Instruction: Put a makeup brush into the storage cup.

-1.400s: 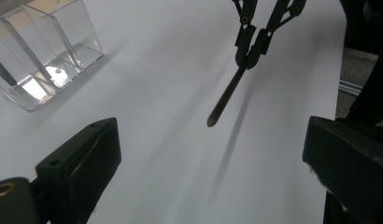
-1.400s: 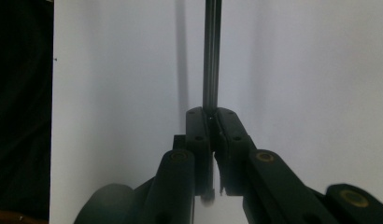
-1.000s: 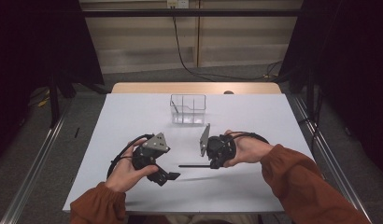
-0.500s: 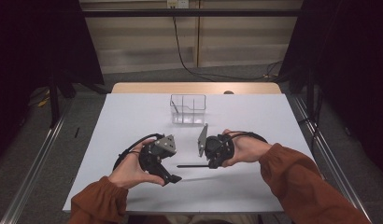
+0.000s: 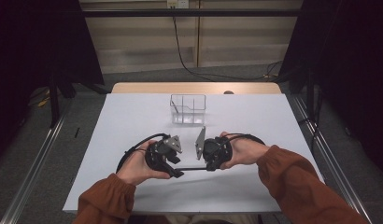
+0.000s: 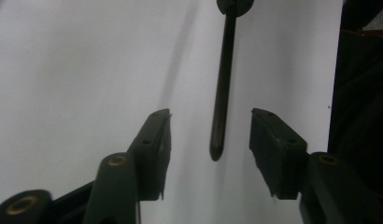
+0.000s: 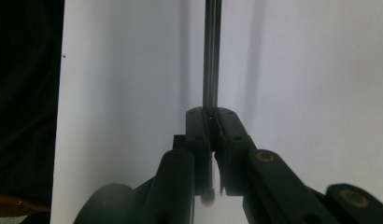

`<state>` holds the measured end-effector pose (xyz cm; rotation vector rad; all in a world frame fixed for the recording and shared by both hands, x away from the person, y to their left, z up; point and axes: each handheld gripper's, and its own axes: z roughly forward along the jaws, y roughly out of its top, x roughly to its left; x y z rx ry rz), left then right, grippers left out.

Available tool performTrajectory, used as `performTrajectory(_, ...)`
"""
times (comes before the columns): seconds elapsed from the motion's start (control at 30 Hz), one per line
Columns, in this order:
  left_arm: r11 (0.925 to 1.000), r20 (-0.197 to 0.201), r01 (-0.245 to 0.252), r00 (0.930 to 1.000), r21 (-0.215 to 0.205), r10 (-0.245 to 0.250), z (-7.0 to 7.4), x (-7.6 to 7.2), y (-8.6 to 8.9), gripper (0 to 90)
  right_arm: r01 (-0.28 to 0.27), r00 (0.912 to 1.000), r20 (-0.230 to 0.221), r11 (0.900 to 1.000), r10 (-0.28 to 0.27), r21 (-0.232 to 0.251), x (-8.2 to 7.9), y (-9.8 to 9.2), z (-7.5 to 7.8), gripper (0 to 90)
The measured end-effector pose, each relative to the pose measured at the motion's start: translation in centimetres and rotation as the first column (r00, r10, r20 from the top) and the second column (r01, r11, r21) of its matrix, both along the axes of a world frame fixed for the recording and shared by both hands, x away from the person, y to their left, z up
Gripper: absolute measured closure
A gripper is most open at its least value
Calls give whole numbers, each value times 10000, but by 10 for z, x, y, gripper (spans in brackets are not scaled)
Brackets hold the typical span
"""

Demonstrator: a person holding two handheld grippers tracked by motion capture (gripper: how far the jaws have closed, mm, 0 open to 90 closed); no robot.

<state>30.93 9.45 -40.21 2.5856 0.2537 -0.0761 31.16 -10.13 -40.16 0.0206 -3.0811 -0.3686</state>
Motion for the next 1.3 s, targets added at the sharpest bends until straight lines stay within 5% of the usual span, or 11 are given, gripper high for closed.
performTrajectory(0.57,9990,-313,424,9986,164,-418,-11,4,-16,800,212,9998,7,9992,-213,340,1,-2,-4,840)
performTrajectory(1.1,9975,-481,710,9963,-8,-710,-14,3,-15,840,125,9999,17,9979,-127,643,0,-6,-8,826)
performTrajectory(1.3,9985,-540,532,9971,-129,-539,-15,5,-12,840,382,9993,-98,9949,-374,932,2,-10,-9,722)
